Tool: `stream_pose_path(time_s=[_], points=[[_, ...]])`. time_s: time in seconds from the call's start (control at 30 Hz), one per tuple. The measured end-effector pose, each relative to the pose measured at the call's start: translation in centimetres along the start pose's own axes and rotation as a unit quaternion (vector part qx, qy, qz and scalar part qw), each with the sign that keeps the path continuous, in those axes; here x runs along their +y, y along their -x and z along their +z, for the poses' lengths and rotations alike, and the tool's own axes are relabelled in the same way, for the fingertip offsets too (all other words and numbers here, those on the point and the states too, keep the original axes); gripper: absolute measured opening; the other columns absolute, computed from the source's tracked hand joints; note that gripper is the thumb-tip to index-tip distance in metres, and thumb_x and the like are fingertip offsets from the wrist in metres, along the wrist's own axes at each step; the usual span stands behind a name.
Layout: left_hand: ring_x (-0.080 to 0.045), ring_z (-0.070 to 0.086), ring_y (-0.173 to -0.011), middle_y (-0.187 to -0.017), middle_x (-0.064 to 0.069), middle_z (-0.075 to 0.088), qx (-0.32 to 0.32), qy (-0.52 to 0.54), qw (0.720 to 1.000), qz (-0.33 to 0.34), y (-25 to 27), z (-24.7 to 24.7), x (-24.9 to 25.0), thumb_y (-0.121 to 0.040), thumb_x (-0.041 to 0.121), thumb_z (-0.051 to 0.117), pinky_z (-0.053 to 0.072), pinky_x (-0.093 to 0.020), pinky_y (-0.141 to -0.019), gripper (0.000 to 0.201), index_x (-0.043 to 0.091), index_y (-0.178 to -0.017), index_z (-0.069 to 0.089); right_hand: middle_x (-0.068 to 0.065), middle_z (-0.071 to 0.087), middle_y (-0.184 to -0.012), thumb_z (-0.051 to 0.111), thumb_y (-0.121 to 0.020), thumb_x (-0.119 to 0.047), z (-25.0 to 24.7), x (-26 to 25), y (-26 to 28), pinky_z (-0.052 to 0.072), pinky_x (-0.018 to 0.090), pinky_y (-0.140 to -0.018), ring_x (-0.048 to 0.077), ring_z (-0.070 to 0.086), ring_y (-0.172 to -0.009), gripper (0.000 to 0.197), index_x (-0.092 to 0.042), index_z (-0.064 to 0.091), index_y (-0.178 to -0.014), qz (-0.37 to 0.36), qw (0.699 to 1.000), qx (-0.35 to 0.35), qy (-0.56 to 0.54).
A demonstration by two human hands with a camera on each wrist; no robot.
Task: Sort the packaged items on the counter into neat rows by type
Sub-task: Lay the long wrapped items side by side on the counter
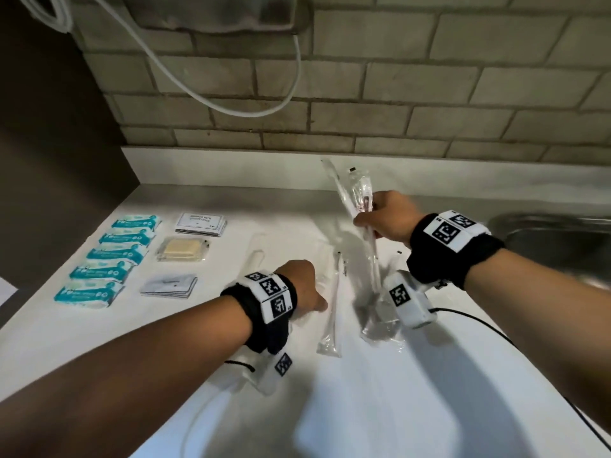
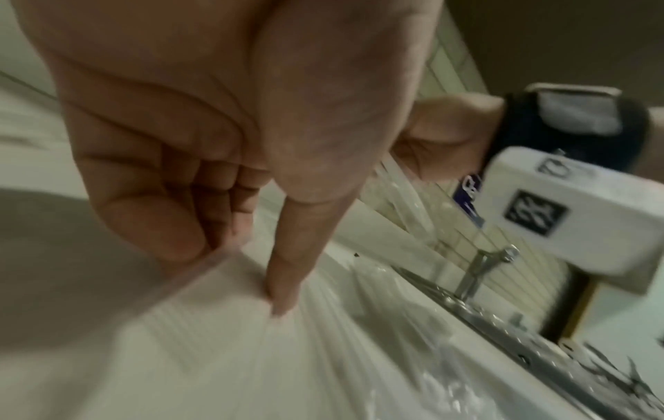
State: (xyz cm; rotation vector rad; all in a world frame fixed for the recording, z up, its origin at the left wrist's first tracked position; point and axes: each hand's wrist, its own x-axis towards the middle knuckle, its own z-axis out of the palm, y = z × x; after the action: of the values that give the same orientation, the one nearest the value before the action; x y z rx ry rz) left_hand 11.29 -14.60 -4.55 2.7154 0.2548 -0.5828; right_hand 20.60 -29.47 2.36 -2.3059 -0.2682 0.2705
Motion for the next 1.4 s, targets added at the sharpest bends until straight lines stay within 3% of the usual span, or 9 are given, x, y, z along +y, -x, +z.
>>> stream_pose_path(time_s=[0.1,0.27,0.4,0.5,0.67,0.87,1.17,1.33,1.4], points=[[-0.027,0.067,-0.093,-0.101,-0.011,0.069,0.017,0.051,0.998,-0.012,-0.5,-1.1,0.0,-0.077,0.032,0.077,0.05,-0.03,-0.068,0.038,0.005,-0.101,0.065,0.007,0.058,-0.061,0.068,-0.08,-0.007,0.6,0.8,0.5,0.057,0.041,-0.073,0.03,0.062,-0.06,0.023,-0.012,0.052,-0.066,0.004,1.0,-0.023,-0.001],[-0.028,0.07,-0.086,-0.085,-0.011,0.073,0.087,0.112,0.99,-0.017,-1.7,-2.8,0.4,-0.072,0.03,0.079,0.053,-0.032,-0.07,0.029,0.006,-0.082,0.067,0.004,0.055,-0.057,0.066,-0.081,-0.004,1.4,2.0,1.0,0.046,0.026,-0.053,0.018,0.052,-0.05,0.029,-0.014,0.047,-0.061,-0.01,0.999,-0.045,-0.01],[-0.027,0.064,-0.098,-0.111,-0.009,0.063,0.06,0.045,0.997,-0.033,-2.0,-1.1,1.5,-0.074,0.043,0.078,0.054,-0.035,-0.082,0.054,0.007,-0.111,0.06,0.005,0.057,-0.06,0.066,-0.08,-0.005,0.9,2.8,0.6,0.051,0.036,-0.063,0.024,0.055,-0.057,0.026,-0.014,0.049,-0.064,-0.015,0.999,-0.043,-0.011],[-0.031,0.061,-0.104,-0.122,-0.013,0.053,0.072,-0.018,0.997,-0.032,-2.3,0.0,2.5,-0.079,0.041,0.073,0.048,-0.032,-0.076,0.055,0.007,-0.117,0.053,0.009,0.059,-0.064,0.067,-0.079,-0.008,0.4,3.2,0.5,0.055,0.047,-0.073,0.026,0.058,-0.066,0.021,-0.012,0.05,-0.068,-0.02,0.999,-0.048,-0.006],[-0.031,0.062,-0.101,-0.116,-0.012,0.058,0.079,0.015,0.993,-0.082,-3.0,-0.5,1.9,-0.078,0.02,0.067,0.046,-0.032,-0.069,0.047,0.006,-0.116,0.044,0.009,0.055,-0.066,0.068,-0.08,-0.011,0.2,4.1,0.7,0.044,0.034,-0.062,0.023,0.052,-0.063,0.018,-0.009,0.051,-0.075,-0.029,0.998,-0.047,0.008],[-0.028,0.063,-0.086,-0.097,-0.006,0.059,0.086,0.049,0.987,-0.125,-2.8,-1.2,-0.4,-0.063,0.023,0.074,0.047,-0.029,-0.059,0.06,0.007,-0.111,0.042,0.012,0.054,-0.071,0.068,-0.08,-0.015,0.5,4.7,0.6,0.039,0.032,-0.061,0.023,0.049,-0.063,0.021,-0.009,0.049,-0.075,-0.033,0.997,-0.062,0.026],[-0.033,0.061,-0.107,-0.122,-0.015,0.058,0.14,0.038,0.974,-0.173,-3.4,-4.2,-4.4,-0.07,0.024,0.077,0.046,-0.03,-0.072,0.08,0.001,-0.133,0.034,0.005,0.048,-0.064,0.066,-0.077,-0.011,2.1,3.7,0.2,0.037,0.03,-0.061,0.022,0.046,-0.063,0.024,-0.011,0.045,-0.067,-0.06,0.995,-0.083,0.009],[-0.032,0.046,-0.121,-0.129,-0.012,0.048,0.191,0.024,0.977,-0.092,-3.2,-2.9,-2.1,-0.073,0.045,0.072,0.046,-0.042,-0.097,0.074,0.009,-0.131,0.041,0.005,0.052,-0.065,0.066,-0.078,-0.011,2.1,4.1,0.0,0.038,0.031,-0.062,0.022,0.049,-0.063,0.017,-0.01,0.05,-0.074,-0.062,0.995,-0.082,-0.001],[-0.029,0.049,-0.118,-0.127,-0.009,0.05,0.19,0.028,0.98,-0.046,-2.7,-1.9,-0.2,-0.078,0.052,0.066,0.047,-0.043,-0.095,0.071,0.011,-0.131,0.042,0.003,0.053,-0.064,0.066,-0.078,-0.011,1.9,4.2,-0.1,0.039,0.03,-0.062,0.023,0.05,-0.062,0.015,-0.011,0.051,-0.076,-0.06,0.995,-0.076,0.0]])
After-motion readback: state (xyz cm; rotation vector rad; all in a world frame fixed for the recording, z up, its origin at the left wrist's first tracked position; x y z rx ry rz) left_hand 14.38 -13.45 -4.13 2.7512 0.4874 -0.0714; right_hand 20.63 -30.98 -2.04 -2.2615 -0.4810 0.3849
